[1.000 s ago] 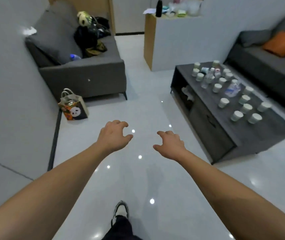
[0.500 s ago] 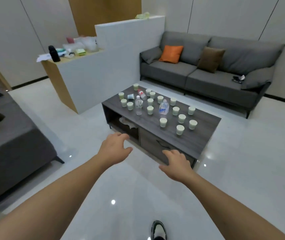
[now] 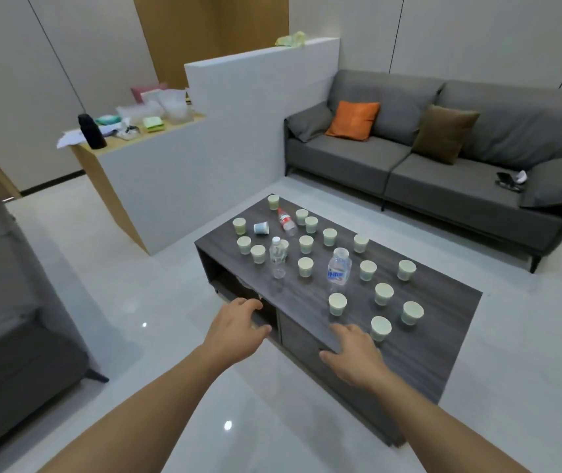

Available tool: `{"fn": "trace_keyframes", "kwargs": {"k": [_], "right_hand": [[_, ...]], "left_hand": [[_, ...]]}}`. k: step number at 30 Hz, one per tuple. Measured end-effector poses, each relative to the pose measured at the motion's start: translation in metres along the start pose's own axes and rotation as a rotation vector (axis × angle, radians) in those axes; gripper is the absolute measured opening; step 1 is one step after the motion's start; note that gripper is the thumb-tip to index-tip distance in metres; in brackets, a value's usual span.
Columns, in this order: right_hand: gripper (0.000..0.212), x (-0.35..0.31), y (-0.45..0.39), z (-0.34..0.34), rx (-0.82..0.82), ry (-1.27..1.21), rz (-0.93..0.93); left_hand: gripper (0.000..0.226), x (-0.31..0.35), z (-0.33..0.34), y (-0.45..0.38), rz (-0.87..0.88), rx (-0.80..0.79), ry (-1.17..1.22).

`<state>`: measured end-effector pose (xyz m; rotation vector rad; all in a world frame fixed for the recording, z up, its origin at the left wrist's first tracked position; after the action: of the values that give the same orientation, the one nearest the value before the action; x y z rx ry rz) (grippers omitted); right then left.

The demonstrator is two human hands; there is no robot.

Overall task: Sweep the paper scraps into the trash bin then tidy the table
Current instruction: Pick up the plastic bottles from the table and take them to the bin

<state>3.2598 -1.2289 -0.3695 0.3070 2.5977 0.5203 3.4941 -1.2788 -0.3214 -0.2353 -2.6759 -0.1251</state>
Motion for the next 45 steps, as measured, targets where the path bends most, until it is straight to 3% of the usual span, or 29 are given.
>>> {"fn": "trace_keyframes", "kwargs": {"k": [10,18,23,31,41,45], "right_hand": [[0.06,-0.013,-0.17,-0.01,-0.042,-0.019,0.16],[0.058,-0.025,-0.268,-0.009,-0.098,-0.076,0.32],[0.066,-0.053,-0.339,-0.004,-0.172,-0.071,0.322],[0.06,-0.097,-0.513,-0.001,-0.225,-0.143,0.28],[0.053,-0.122,-0.711,0.026,-0.156,-0.2,0.225],[0.05,-0.137,-0.777,0.033,-0.068,-0.14,0.153]], "left_hand": [[0.057,-0.055,0.03,-0.206,0.005,-0.083,0.068],[0.056,-0.096,0.064,-0.318,0.018,-0.235,0.08],[0.063,-0.121,0.083,-0.375,-0.055,-0.281,0.099],[0.075,-0.166,0.125,-0.453,-0.195,-0.301,0.163],[0.105,-0.184,0.221,-0.523,-0.219,-0.382,0.226],[0.088,-0.189,0.236,-0.532,-0.182,-0.333,0.245]]}}
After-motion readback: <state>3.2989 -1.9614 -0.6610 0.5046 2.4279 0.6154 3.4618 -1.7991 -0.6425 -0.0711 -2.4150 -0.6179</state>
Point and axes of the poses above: each hand's wrist, its own y-axis away from the middle knuckle, its own z-axis out of the palm, x = y × z, the point moved 9 cm from there along -y, towards the middle knuckle, and after that the axes turned 5 degrees about z, right-handed, at the moved point
